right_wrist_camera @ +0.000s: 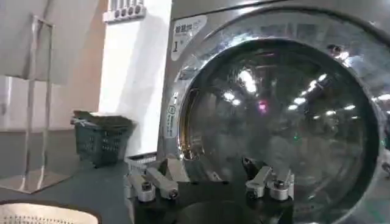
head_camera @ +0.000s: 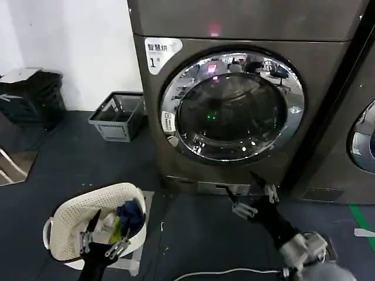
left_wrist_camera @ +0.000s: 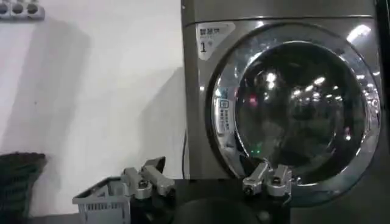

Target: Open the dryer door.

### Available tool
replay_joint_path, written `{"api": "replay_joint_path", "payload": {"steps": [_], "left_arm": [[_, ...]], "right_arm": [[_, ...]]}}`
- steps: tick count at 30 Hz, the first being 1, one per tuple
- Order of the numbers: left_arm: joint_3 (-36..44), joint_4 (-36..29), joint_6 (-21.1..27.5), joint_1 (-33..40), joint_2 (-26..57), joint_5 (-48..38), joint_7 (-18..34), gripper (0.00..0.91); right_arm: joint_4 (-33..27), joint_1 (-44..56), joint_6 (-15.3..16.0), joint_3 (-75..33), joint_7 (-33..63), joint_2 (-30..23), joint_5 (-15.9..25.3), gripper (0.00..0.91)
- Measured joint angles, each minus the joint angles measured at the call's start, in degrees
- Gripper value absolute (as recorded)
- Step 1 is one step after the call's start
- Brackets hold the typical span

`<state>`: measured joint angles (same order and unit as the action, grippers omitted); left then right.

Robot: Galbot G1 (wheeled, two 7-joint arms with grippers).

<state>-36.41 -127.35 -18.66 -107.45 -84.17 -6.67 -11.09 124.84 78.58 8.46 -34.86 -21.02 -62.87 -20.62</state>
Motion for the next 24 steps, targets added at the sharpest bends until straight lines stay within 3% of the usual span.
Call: {"api": "replay_joint_path", "payload": {"steps": [9, 24], "left_arm": [[-0.1, 0.3, 0.3, 0.8, -0.3, 0.1, 0.0, 0.907], [-0.7, 0.3, 2.1, 0.7, -1.3, 0.6, -0.2, 0.907]], "right_arm": [[-10.6, -15.0, 1.4, 6.1, -3.4, 6.5, -7.5, 0.907], [-30.0, -39.2, -2.0, 23.8, -7.6, 1.6, -6.3, 0.907]]}}
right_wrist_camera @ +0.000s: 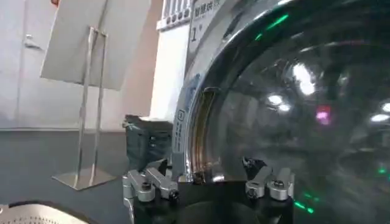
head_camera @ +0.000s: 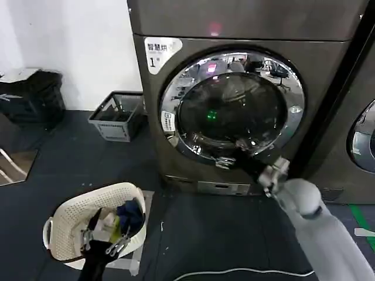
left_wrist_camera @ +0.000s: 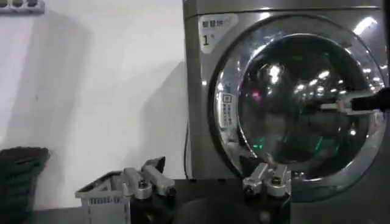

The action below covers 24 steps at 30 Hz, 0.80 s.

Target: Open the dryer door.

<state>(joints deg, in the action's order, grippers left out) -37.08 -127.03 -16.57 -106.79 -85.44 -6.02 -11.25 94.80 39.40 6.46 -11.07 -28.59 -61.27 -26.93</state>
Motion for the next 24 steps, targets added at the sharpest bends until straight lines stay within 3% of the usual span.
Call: {"api": "replay_joint_path", "payload": {"steps": [10, 24], "left_arm": [[0.0, -0.2, -0.1, -0.3, -0.3, 0.7, -0.9, 0.907], [-0.2, -0.3, 0.3, -0.5, -0.1, 0.7, -1.6, 0.907]], "right_arm": [[-8.5, -8.7, -0.9, 6.7, -1.6, -3.6, 0.7, 0.907], [-15.4, -13.4, -2.3, 10.4, -3.4, -7.7, 0.9, 0.907]]}}
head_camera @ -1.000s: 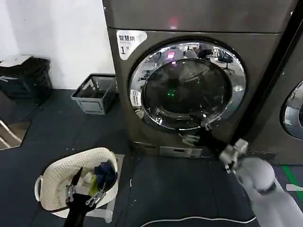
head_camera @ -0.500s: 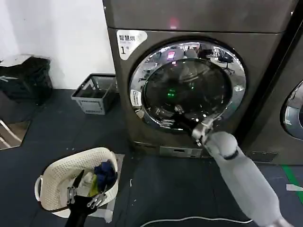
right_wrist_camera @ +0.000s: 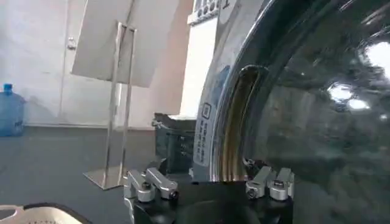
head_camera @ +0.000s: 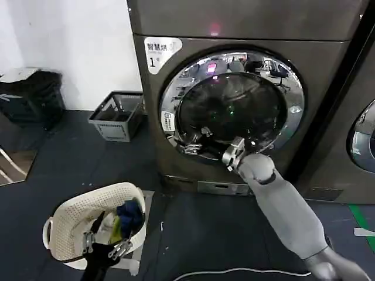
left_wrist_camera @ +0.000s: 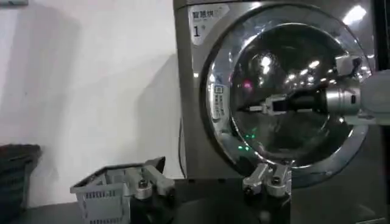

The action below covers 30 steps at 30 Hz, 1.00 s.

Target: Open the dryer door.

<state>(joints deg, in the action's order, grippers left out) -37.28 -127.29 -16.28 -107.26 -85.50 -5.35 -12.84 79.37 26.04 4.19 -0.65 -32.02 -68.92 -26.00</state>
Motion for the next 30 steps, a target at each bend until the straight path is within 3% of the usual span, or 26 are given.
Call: {"api": "replay_joint_path", "payload": {"steps": [14, 30], "left_arm": [[-0.7, -0.2, 1.5, 0.3, 0.4, -0.5, 0.2, 0.907], [-2.2, -0.6, 4.4, 2.6, 3.0, -8.0, 2.6, 0.907]], "right_arm": [[-8.1, -4.2, -2.8, 2.8, -2.1, -3.6, 0.9, 0.907], [-9.1, -4.3, -4.6, 1.4, -13.0, -2.7, -1.2, 0.907]]}}
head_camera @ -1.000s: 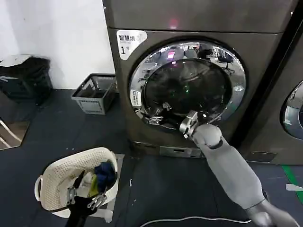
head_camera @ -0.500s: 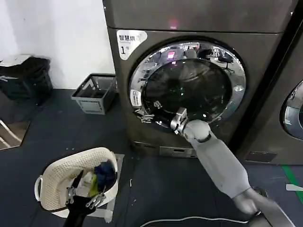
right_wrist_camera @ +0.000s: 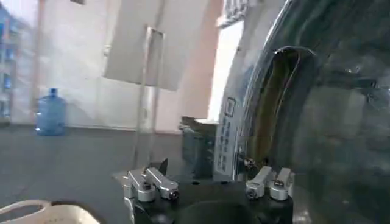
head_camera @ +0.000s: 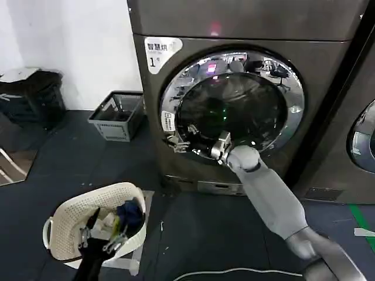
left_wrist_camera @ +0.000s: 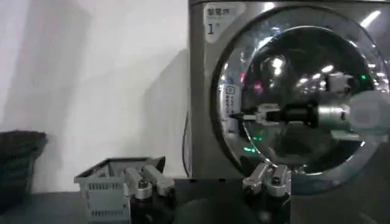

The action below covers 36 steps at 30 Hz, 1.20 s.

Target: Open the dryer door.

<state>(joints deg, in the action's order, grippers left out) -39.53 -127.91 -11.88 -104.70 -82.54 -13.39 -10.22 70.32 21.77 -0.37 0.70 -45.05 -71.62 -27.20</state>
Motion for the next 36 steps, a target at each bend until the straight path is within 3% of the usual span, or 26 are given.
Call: {"api": "replay_joint_path", "payload": {"steps": [7, 14, 18, 23, 30, 36], "left_arm": [[-2.6, 2.8, -0.3, 3.5, 3.3, -1.3, -0.2, 0.907], [-2.3, 7.9, -1.5, 9.2, 10.6, -9.3, -2.7, 0.907], [-0.7, 11.0, 0.9, 13.0, 15.9, -15.9, -3.1, 0.907], [1.5, 13.6, 1.3, 17.7, 21.2, -17.9, -4.6, 0.907], [7.7, 18.5, 2.5, 26.1, 28.5, -22.6, -5.1, 0.907], [15.6, 21.6, 3.8, 35.5, 33.2, -26.2, -6.4, 0.907]], "right_arm": [[3.1, 2.7, 1.3, -1.6, -8.6, 2.8, -1.3, 0.907], [9.1, 6.4, 3.1, -4.0, -15.1, 6.7, -4.2, 0.907], [13.3, 9.3, 4.7, -6.2, -20.9, 8.8, -5.6, 0.907], [18.7, 14.2, 5.6, -10.1, -27.8, 11.2, -5.9, 0.907], [26.7, 25.6, 3.4, -19.2, -33.4, 14.2, -5.8, 0.907], [33.5, 37.9, 1.3, -32.2, -33.7, 13.7, -7.3, 0.907]]}}
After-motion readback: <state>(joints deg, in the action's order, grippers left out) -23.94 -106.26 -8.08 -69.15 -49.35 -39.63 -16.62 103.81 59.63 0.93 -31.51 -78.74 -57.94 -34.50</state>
